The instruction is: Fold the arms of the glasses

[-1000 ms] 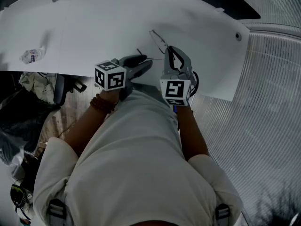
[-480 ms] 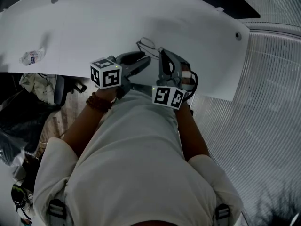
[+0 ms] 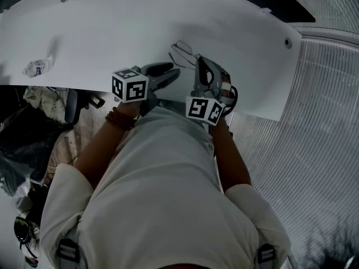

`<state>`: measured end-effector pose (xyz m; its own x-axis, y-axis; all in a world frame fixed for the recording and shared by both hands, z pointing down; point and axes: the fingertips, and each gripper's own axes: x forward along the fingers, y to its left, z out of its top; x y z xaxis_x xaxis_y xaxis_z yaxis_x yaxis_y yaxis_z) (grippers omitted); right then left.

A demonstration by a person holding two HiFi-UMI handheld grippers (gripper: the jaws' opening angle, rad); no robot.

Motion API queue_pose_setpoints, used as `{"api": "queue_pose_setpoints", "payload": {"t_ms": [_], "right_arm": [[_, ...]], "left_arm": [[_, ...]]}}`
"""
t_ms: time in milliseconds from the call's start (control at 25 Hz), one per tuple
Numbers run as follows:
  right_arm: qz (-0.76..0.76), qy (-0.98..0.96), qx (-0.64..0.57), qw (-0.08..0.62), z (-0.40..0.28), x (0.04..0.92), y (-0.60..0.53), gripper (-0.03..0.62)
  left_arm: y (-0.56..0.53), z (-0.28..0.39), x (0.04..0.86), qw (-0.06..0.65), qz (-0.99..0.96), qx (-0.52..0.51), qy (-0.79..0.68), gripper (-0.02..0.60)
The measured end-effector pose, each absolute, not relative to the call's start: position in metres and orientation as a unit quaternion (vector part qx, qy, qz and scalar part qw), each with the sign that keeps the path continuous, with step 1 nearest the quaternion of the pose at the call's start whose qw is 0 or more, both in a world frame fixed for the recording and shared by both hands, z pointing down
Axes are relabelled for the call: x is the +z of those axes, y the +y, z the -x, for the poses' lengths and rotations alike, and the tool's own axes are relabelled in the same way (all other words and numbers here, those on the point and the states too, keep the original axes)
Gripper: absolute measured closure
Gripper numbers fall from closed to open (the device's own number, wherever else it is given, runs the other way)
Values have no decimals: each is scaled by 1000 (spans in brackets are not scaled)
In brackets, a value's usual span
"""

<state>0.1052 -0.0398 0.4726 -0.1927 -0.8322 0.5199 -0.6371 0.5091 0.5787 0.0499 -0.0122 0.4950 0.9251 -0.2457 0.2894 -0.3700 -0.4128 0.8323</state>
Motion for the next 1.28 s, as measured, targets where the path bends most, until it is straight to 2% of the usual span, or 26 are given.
{"api": "queue_pose_setpoints", "payload": {"t_ms": [400,1000,1280], "right_arm": [[-455,-750,-120,465,-119,582,-49,579],[-397,-710,-261,520,-112,615,-39,576],[-365,-719,-270,526,-107,624,-34,532]], "left_arm": [[9,-36,552,545,-811,102,-189,419],[21,-55,589,565,-798,113,-177,420],[-14,-58,598,552,-803,99,-203,420]]}}
